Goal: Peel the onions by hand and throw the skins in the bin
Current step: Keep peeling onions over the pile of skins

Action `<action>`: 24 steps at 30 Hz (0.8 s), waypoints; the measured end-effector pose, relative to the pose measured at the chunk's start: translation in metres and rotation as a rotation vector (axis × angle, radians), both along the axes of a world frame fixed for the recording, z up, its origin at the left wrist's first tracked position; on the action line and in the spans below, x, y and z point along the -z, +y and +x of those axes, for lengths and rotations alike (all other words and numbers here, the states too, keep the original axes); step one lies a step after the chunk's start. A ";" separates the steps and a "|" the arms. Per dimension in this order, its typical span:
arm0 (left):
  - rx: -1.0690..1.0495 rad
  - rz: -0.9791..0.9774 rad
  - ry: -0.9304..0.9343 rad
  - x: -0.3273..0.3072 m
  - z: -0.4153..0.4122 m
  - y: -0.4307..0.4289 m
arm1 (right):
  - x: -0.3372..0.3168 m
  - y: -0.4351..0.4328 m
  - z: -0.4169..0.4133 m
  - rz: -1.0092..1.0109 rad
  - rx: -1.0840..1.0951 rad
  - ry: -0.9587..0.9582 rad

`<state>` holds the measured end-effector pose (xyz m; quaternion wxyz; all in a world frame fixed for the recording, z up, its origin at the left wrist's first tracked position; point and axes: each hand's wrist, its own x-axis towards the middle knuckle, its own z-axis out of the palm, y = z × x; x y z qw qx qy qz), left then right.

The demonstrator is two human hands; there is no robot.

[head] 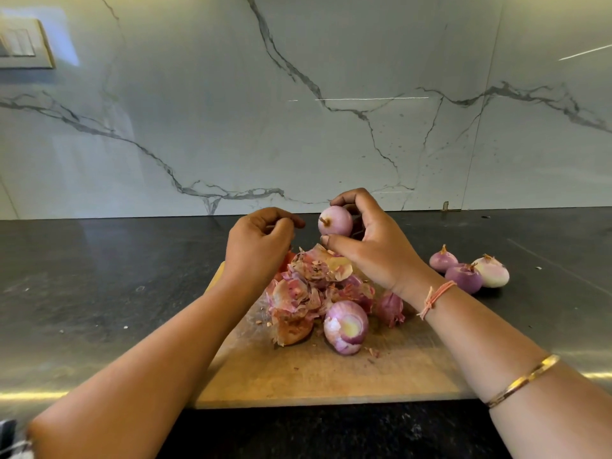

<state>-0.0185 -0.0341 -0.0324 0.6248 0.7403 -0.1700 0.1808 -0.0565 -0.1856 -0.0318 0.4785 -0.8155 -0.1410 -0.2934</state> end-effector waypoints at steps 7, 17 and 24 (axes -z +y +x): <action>0.182 0.064 -0.146 0.002 -0.009 -0.003 | 0.000 0.000 0.001 0.069 -0.017 0.076; 0.189 0.112 -0.298 0.004 -0.004 -0.001 | 0.000 0.001 -0.003 -0.150 0.014 0.020; 0.168 0.168 -0.355 0.002 -0.002 0.002 | 0.001 0.001 -0.002 -0.185 -0.002 0.032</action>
